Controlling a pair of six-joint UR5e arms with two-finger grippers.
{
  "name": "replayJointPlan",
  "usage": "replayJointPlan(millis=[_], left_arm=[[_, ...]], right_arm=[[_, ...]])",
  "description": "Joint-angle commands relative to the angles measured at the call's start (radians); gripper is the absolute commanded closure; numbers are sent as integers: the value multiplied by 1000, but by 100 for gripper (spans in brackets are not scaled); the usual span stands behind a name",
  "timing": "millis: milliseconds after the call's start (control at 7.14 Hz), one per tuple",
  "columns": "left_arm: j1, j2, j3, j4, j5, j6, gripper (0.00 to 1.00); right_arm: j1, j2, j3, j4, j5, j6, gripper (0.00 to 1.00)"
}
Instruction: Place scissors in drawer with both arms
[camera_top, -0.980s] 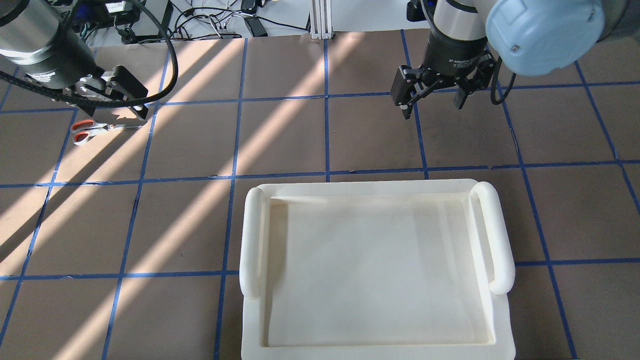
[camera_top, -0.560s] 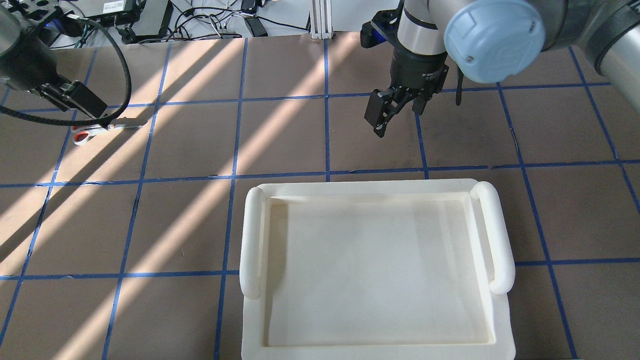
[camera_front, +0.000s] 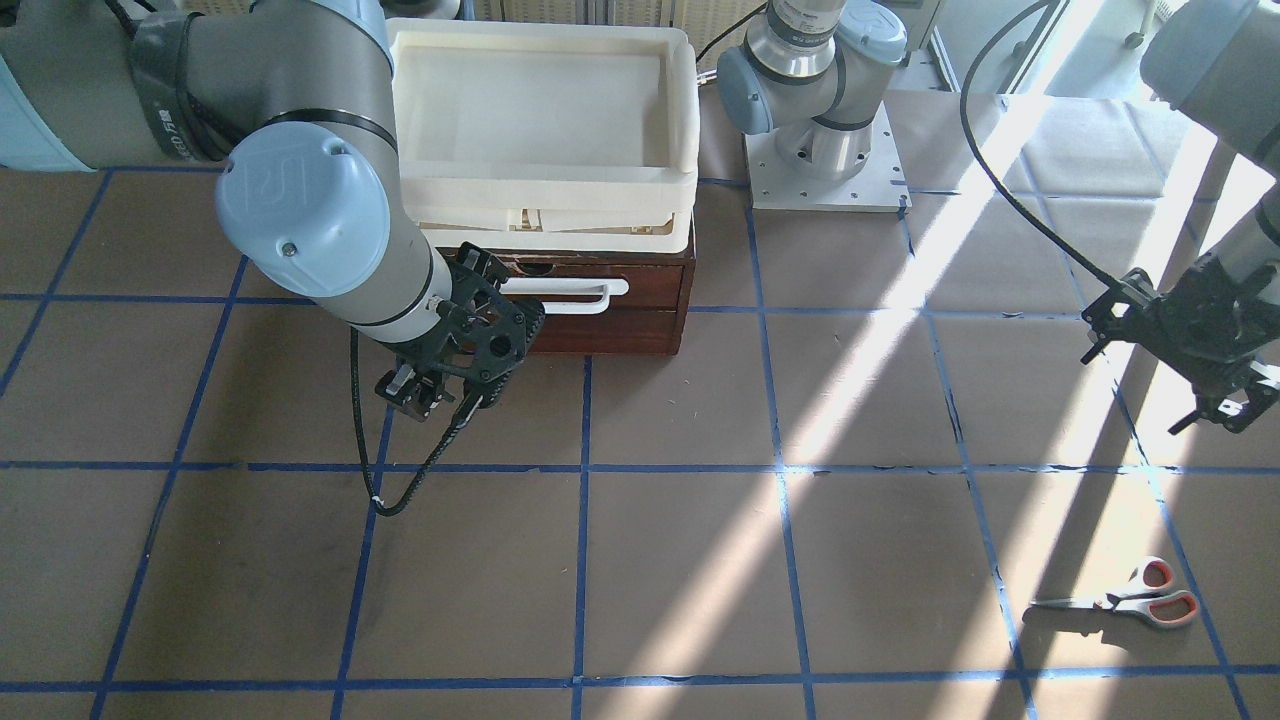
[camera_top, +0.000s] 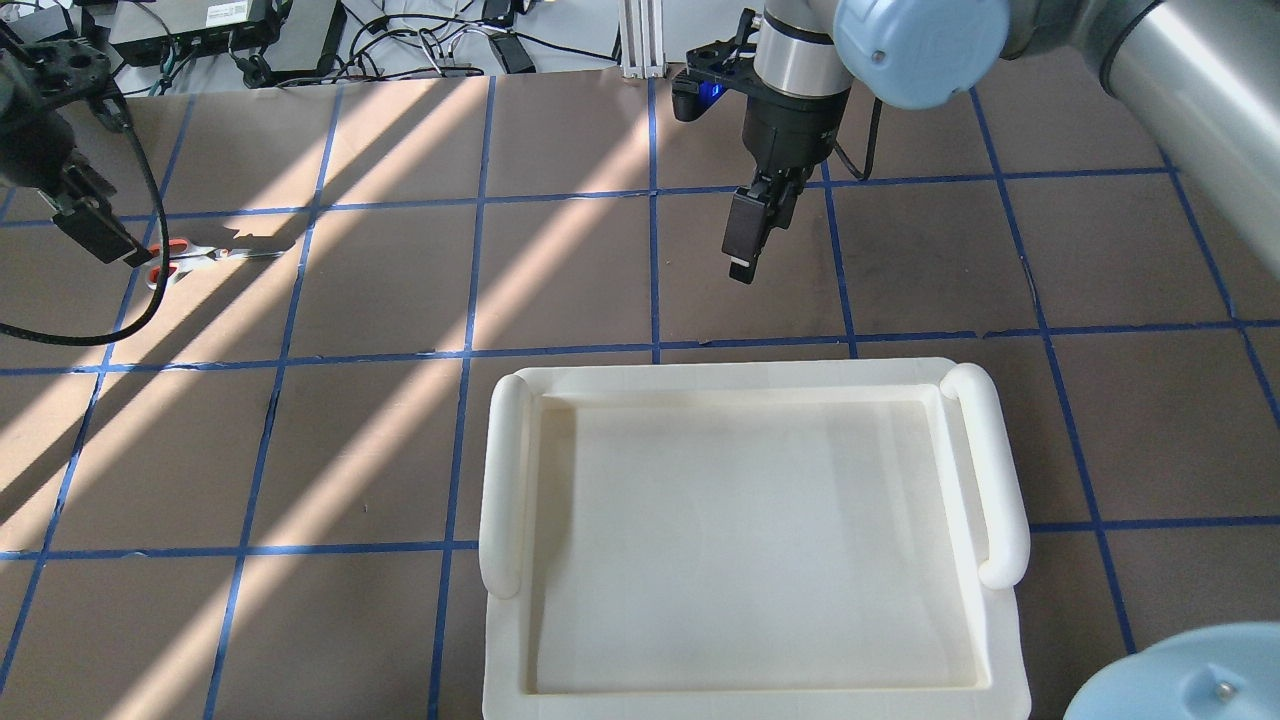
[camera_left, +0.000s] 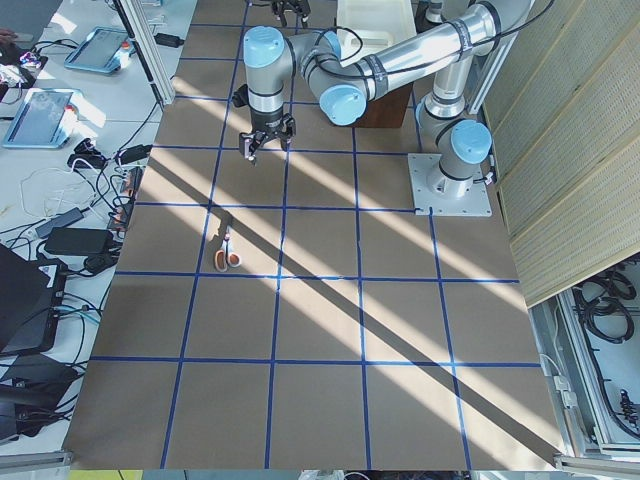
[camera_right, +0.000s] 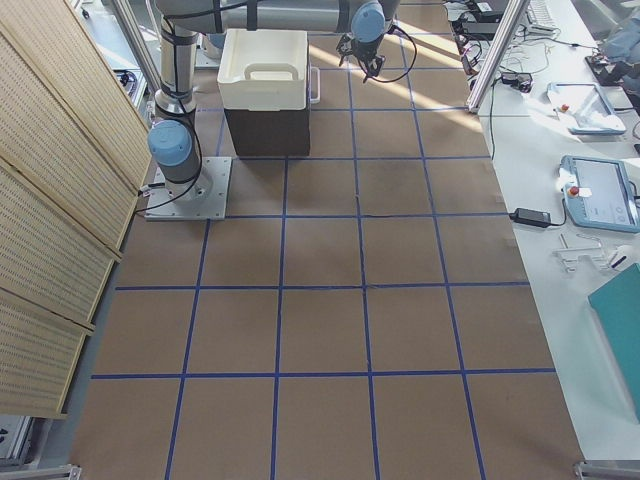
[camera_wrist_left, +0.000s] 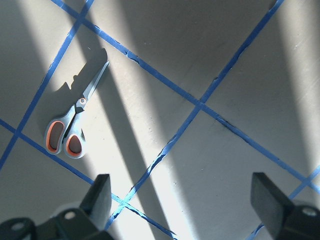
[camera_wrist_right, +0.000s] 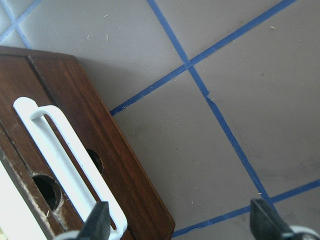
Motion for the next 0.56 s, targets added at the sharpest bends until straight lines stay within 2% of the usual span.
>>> replayJointPlan(millis=[0, 140, 280, 420], left_arm=[[32, -109, 0, 141, 0, 291, 0], [64, -164, 0, 182, -11, 357, 0], [99, -206, 5, 207, -69, 423, 0], [110, -249, 17, 224, -81, 451, 0]], right_arm=[[47, 62, 12, 114, 4, -284, 0], [58, 77, 20, 110, 4, -324, 0], [99, 89, 23, 98, 10, -347, 0], [141, 105, 25, 19, 10, -349, 1]])
